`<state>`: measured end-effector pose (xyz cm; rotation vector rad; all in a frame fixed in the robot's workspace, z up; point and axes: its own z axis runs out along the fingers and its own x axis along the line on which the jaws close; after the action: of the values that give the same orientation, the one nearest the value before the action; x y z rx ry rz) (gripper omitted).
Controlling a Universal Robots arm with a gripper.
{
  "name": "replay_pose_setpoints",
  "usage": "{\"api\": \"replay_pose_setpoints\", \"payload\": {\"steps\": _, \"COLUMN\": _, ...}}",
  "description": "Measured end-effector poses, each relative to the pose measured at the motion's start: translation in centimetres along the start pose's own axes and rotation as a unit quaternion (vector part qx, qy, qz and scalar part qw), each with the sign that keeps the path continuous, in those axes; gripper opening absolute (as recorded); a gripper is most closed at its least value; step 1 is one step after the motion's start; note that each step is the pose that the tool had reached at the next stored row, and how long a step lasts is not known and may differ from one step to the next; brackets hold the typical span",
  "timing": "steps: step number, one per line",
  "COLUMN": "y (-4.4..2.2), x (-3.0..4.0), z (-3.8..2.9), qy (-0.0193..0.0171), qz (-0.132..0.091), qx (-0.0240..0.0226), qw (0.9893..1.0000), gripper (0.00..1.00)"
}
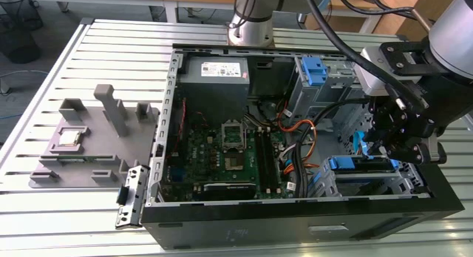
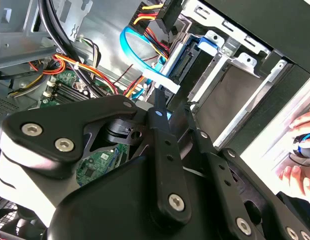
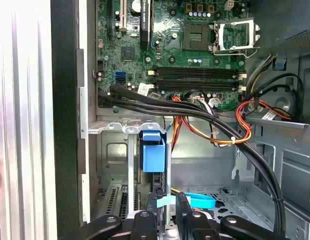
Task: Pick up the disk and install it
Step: 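Insert the first disk wire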
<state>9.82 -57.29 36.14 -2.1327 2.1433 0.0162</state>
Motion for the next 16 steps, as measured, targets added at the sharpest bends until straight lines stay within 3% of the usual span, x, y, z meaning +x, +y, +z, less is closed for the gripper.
{"api": "replay_pose_setpoints", "payload": {"steps": 11, "y": -0.01, "x": -0.01, "z": -0.08, "qy": 0.0000, "qz": 0.000, "qx": 0.0000, "qw": 1.0000, "gripper": 0.29}}
{"api": "replay_pose_setpoints", "payload": {"steps": 16, "y": -0.50, "x": -0.01, "z": -0.03, "qy": 0.0001, "qz": 0.000, "qx": 0.0000, "qw": 1.0000, "gripper": 0.29}}
